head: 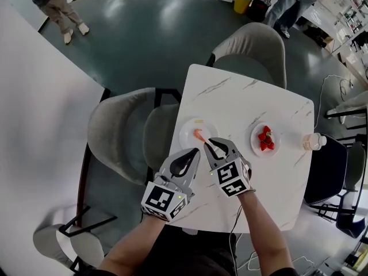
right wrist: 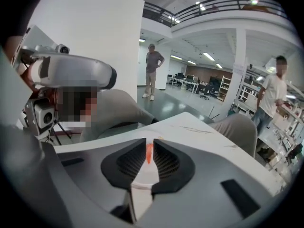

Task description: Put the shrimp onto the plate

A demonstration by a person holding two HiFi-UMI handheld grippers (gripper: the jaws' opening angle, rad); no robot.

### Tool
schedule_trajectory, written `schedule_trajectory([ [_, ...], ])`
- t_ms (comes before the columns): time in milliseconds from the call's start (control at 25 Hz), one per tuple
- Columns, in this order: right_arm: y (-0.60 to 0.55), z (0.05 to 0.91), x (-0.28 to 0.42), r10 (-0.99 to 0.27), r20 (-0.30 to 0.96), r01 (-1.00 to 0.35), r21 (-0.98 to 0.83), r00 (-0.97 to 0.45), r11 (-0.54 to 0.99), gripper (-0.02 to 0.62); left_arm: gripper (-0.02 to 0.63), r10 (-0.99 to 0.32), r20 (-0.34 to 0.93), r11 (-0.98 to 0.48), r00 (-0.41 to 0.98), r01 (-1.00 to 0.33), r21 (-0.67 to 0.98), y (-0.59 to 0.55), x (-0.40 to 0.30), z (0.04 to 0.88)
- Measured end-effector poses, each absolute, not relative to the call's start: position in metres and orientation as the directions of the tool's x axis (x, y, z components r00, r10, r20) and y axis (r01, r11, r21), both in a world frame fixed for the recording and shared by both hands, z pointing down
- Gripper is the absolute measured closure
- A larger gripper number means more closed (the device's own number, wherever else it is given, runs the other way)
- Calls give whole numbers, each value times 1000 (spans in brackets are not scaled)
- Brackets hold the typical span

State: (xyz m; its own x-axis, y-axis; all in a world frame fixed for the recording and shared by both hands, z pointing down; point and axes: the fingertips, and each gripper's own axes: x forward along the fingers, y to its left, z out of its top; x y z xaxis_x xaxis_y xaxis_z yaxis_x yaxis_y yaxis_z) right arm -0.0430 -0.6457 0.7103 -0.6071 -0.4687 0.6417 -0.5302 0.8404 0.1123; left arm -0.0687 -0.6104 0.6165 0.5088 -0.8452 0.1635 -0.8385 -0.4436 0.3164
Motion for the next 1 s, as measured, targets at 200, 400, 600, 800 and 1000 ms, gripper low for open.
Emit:
schedule_trajectory([
  [200,-627,648,-36,-533,529,-616,23,-661,787,575,597,-837,181,-455,516,-841,293,-597,-58,581],
  [400,-613,569,-36,-605,375,-672,-71,-702,737,592,597,-829,184,-472,528,-837,277,-584,-54,538],
  [600,-590,497,-31,-662,244,-700,-128,-709,703,592,597,-824,157,-494,545,-826,272,-562,-51,489],
  [800,-567,444,-34,-685,161,-703,-145,-711,696,592,597,-816,127,-521,564,-813,260,-544,-51,445],
  [1000,-552,402,-31,-707,93,-712,-159,-701,684,592,597,-817,96,-536,568,-810,237,-529,-53,408],
])
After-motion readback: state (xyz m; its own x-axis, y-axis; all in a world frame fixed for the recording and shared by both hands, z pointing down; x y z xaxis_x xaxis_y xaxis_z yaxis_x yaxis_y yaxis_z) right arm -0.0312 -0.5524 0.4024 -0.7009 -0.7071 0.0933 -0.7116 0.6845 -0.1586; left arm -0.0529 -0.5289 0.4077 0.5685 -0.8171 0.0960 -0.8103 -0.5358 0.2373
